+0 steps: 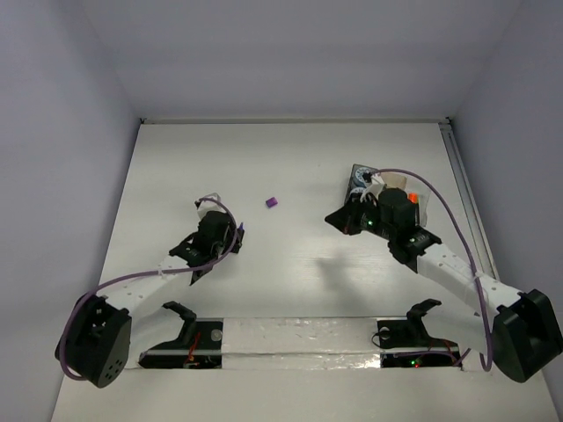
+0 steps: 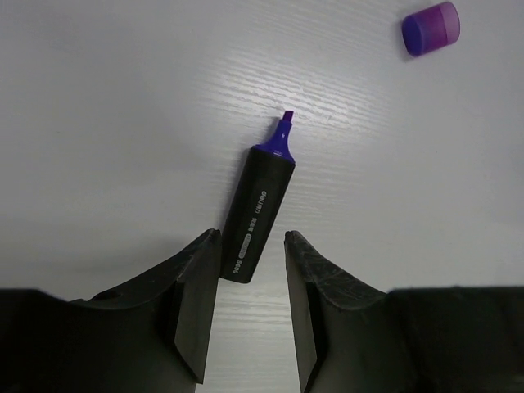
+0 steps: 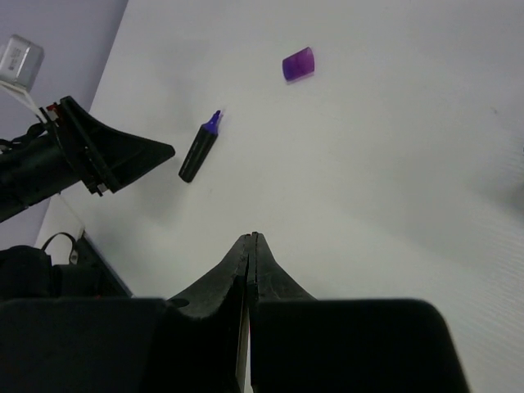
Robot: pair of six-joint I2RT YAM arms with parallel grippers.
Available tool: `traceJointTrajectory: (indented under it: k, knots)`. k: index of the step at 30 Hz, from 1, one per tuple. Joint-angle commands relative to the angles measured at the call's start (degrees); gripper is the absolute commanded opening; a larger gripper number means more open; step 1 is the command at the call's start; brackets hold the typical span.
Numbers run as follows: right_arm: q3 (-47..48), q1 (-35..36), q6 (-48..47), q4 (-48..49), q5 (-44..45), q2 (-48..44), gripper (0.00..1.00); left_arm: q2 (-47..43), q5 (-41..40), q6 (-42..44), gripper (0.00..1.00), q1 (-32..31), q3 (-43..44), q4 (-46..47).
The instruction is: Sort the stationery into containers
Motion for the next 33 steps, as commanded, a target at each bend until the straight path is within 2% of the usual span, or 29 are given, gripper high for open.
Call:
traceJointTrajectory:
  k: [1, 4, 12, 22, 33]
  knots:
    - [-0.12, 0.69, -0.06, 6.41, -2.35, 1.03, 0.04, 2.32, 5.83, 2.02, 0.34, 0.14, 1.77, 4.03]
    - [0.06, 1.31, -0.68, 6.59, -2.96, 2.52, 0.04, 3.02, 7.16, 2.29, 0.34, 0.14, 1.24, 5.71]
    - [0.32, 2.36, -1.12, 6.85, -3.4, 3.67, 0.05, 3.73, 3.12, 1.67, 0.34, 1.2, 1.15, 5.27]
    - [1.64, 4.03, -1.29, 7.03, -3.31, 6.04, 0.06, 10.31, 3.12, 3.34, 0.33, 1.2, 2.2, 7.55]
    - [4.28, 7.72, -1.12, 7.03, -2.26, 9.73, 0.07, 13.57, 4.43, 3.61, 0.33, 1.2, 3.43, 8.69]
